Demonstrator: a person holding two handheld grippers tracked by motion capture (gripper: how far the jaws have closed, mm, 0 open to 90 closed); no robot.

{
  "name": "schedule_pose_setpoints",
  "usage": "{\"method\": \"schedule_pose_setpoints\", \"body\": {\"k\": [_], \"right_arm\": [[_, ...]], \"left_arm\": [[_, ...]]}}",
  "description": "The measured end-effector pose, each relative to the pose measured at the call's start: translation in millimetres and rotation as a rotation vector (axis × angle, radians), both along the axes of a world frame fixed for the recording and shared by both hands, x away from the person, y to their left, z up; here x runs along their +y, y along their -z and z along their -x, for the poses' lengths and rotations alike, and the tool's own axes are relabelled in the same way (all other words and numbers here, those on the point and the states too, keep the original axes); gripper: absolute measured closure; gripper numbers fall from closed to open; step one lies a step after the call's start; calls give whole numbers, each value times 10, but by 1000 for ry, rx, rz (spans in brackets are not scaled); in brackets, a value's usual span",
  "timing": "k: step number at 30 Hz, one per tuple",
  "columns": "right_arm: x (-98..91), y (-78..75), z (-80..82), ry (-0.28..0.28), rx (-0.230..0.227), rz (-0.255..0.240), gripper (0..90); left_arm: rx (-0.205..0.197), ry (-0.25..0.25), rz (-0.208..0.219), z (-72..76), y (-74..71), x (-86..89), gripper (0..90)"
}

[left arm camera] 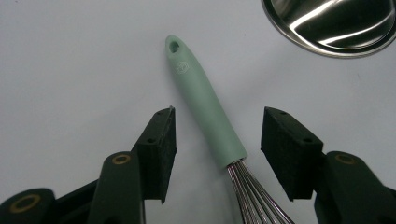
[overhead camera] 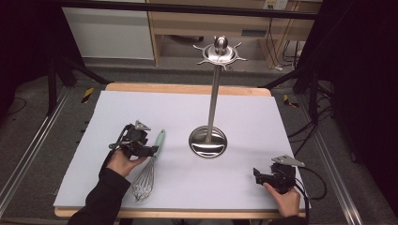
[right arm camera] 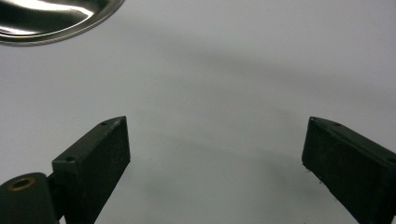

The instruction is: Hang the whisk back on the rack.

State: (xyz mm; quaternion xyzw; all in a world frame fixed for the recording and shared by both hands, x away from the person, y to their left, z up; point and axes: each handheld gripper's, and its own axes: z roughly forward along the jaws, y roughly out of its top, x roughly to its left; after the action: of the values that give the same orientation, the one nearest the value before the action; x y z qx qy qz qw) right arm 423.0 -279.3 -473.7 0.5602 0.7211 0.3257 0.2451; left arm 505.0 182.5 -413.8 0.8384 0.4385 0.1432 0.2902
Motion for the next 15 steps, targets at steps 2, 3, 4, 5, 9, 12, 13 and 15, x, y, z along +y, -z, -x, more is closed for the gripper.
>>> {"method": "schedule_pose_setpoints", "body": {"k": [2, 3, 4, 5, 9, 12, 13, 15], "right_arm": [[-6, 0, -3, -6, -3, 6, 82], [-6, 0, -4, -7, -2, 6, 81], [-6, 0, -4, -7, -2, 6, 81], [-5, 2, -5, -8, 0, 5, 81], [-6, 5, -8, -11, 2, 8, 82], [-6, 6, -10, -14, 3, 10, 81], [-2, 8, -10, -15, 4, 6, 81], [-3, 8, -11, -17, 5, 8, 82]], "left_arm": [[19, 4, -5, -19, 33, -9, 471], [23, 2, -2, -25, 46, -15, 473], [23, 2, -2, -25, 46, -15, 477], [36, 5, -7, -39, 66, -21, 481], [53, 1, -7, -64, 109, -37, 492], [67, 0, -10, -75, 132, -47, 500], [79, 4, -15, -88, 161, -56, 504], [91, 2, -17, -100, 190, -67, 513]]}}
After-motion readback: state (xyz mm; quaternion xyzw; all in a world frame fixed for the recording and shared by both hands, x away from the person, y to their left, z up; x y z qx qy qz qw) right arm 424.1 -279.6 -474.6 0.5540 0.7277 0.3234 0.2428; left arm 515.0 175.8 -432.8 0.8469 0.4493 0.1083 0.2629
